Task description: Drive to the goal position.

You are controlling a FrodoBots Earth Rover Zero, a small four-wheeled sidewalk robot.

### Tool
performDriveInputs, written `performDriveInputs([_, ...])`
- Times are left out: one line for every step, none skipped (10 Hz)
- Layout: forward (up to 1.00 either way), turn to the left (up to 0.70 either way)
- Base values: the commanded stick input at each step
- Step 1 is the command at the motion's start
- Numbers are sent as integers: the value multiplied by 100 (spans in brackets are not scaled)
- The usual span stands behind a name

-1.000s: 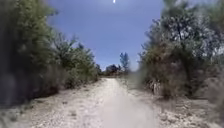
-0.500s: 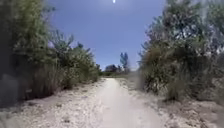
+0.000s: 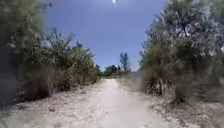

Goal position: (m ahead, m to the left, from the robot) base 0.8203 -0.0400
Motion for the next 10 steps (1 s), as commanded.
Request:
performDriveInputs([45, 0])
performDriveInputs([45, 0])
performDriveInputs([45, 0])
performDriveInputs([45, 0])
performDriveInputs([45, 0])
performDriveInputs([45, 0])
performDriveInputs([45, 0])
performDriveInputs([45, 0])
performDriveInputs([45, 0])
performDriveInputs([45, 0])
